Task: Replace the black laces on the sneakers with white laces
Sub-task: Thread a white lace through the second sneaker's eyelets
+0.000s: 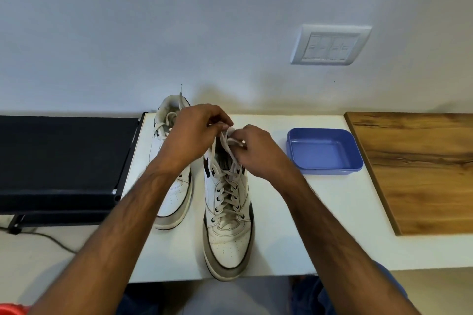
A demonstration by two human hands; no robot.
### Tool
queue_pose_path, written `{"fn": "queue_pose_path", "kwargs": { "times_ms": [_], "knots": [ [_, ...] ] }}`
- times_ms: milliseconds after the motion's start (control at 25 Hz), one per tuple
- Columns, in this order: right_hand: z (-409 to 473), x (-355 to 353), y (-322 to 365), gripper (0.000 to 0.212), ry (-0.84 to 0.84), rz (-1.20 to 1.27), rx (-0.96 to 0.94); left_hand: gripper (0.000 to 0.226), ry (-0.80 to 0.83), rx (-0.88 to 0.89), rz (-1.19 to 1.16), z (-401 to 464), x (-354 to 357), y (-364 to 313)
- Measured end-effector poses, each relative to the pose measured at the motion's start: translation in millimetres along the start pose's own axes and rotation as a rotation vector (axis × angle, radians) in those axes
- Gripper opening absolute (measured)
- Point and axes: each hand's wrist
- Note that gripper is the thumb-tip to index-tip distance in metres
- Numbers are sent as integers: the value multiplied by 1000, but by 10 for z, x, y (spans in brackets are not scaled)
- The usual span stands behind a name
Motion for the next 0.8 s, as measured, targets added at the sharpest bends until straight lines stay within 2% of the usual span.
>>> {"fn": "queue_pose_path", "kwargs": {
  "times_ms": [80, 120, 240, 320, 400, 520, 680, 720, 800],
  "knots": [
    [-30, 11, -16, 27, 166, -62, 25, 13, 104, 24, 150, 100, -2, 36],
    [-39, 14, -7, 29, 197, -94, 18, 14, 143, 39, 208, 131, 6, 39],
    [-41, -50, 93, 24, 111, -164, -30, 18, 257, 97, 437, 167, 83, -67],
    [-62, -116, 124, 16, 16, -3, -3, 28, 324, 81, 524, 155, 129, -135],
    [-89, -163, 113, 20, -48, 307, 70, 28, 351, 76, 434, 157, 102, -88],
    [-77, -176, 50, 26, -5, 474, 87, 17, 264, 90, 201, 67, 2, 104],
    [18, -129, -43, 37, 144, 667, 123, 31, -4, 143, 207, -71, -11, 214],
    [44, -108, -39, 38, 157, 576, 100, 29, -46, 132, 219, -108, -4, 206],
    [132, -84, -53, 40, 138, 221, -5, 17, -124, 47, 163, -210, 11, 153]
  ]
}}
Point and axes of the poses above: each hand's wrist, its own z-axis towards the middle knuckle, its own x-axis out of the palm, y = z × x, and after that the axes turned 10 degrees about z, right-handed
